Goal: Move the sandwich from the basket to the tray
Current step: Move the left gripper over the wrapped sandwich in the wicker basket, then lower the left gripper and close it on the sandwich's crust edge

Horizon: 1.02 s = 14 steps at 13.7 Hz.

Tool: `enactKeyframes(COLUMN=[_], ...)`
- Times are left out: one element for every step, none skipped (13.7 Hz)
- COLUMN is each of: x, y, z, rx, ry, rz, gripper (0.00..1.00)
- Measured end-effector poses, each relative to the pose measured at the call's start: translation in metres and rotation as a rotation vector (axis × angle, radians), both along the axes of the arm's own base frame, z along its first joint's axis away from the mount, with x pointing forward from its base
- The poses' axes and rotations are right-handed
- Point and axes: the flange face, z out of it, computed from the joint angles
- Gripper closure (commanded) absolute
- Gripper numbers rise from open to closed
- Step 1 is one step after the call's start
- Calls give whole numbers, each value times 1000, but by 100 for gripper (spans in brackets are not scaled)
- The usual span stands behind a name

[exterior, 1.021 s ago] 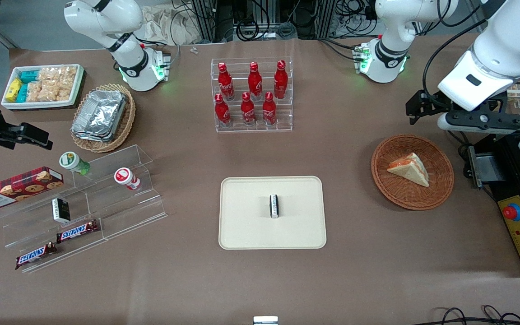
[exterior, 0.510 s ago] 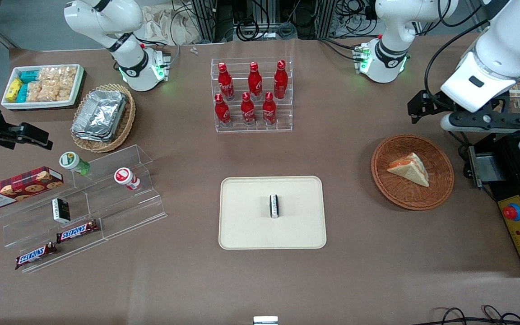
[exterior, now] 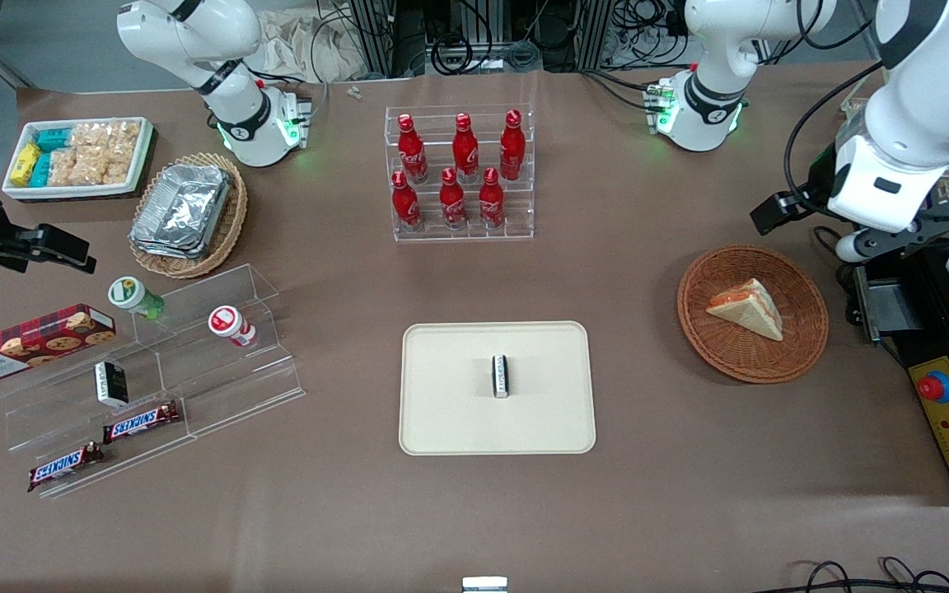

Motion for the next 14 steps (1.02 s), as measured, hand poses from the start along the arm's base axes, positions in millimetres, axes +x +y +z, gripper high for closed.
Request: enactKeyframes(x=[-6,-14,-23,-33,-42,-47,-51,-52,-52,-51,-48,-45,-43,-42], y=[10,18,24,26,28,29,30,31,35,38,41,43,45,49], z=[-7,-15,-25,-38,-54,-70,-86,-100,-114,-126,-139,-152,-167,-183], rx=[1,2,3,6,9,12,15,19,22,26,27,26,25,26], ry=[-17,-36,-51,-62,-70,-75,-79,-79,-72,-65,-63,-65,-63,-57], rz=[31,65,96,125,161,199,240,282,331,375,404,421,434,449], gripper=[0,0,0,0,0,0,0,0,0,0,0,0,0,0])
